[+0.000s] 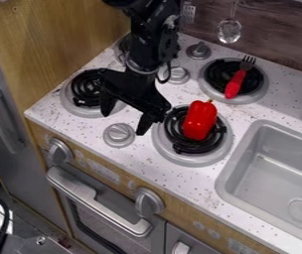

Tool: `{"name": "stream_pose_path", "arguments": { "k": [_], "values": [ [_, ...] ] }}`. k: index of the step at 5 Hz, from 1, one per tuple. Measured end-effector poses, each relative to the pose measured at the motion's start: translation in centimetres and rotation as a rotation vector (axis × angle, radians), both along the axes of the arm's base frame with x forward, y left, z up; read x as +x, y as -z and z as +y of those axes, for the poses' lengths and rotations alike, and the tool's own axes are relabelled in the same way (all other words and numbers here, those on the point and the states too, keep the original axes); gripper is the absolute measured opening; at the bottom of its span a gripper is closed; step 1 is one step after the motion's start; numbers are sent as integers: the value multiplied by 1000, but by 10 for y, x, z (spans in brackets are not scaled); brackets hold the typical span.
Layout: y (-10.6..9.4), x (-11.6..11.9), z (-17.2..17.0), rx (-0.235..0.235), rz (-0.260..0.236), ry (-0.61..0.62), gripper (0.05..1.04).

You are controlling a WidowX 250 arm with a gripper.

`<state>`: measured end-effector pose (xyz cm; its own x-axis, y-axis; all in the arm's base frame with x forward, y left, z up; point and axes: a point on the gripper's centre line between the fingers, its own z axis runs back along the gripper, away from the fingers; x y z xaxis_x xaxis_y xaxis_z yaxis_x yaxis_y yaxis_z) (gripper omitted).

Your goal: Move the red object from the upper right burner to the left bottom burner

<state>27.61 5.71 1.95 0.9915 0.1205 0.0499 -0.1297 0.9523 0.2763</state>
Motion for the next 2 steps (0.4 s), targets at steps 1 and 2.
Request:
{"name": "stream_pose_path", "arguments": {
  "k": [1, 2],
  "values": [
    [8, -5, -1, -3, 31, 2, 996],
    [7, 5, -19, -28, -12, 42, 996]
  ]
}}
